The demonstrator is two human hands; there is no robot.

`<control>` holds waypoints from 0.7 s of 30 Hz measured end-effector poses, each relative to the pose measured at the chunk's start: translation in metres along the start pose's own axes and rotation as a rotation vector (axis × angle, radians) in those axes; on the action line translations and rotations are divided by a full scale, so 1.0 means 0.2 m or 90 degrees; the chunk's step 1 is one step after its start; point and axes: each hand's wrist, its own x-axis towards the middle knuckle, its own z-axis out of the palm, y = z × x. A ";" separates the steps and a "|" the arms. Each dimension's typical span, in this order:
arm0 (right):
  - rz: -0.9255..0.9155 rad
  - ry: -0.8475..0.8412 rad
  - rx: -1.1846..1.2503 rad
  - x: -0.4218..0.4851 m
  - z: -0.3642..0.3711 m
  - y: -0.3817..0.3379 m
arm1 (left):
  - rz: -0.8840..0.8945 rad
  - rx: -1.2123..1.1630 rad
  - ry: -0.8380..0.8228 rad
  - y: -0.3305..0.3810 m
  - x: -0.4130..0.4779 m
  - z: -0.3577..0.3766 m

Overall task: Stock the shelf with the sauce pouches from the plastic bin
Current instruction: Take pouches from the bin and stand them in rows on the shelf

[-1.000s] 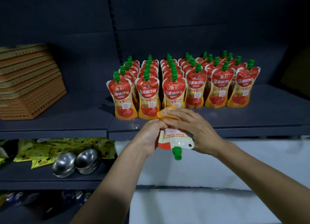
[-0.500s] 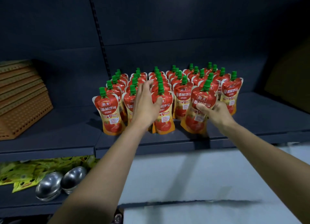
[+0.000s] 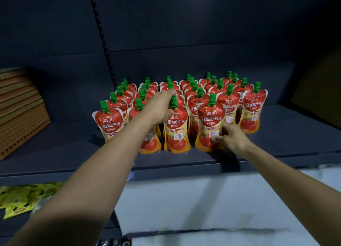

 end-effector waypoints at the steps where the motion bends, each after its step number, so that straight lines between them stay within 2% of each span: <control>1: -0.001 -0.003 0.004 0.02 0.01 0.00 | 0.007 0.003 0.007 0.00 0.00 0.00; 14: 0.022 -0.019 0.000 0.08 0.05 0.02 | 0.015 0.090 0.028 0.00 0.04 0.05; 18: 0.052 0.063 -0.058 0.03 0.11 0.03 | 0.041 0.131 0.046 -0.02 0.01 0.08; 21: 0.043 0.134 -0.093 -0.05 0.17 0.02 | 0.085 0.164 0.108 -0.06 -0.04 0.12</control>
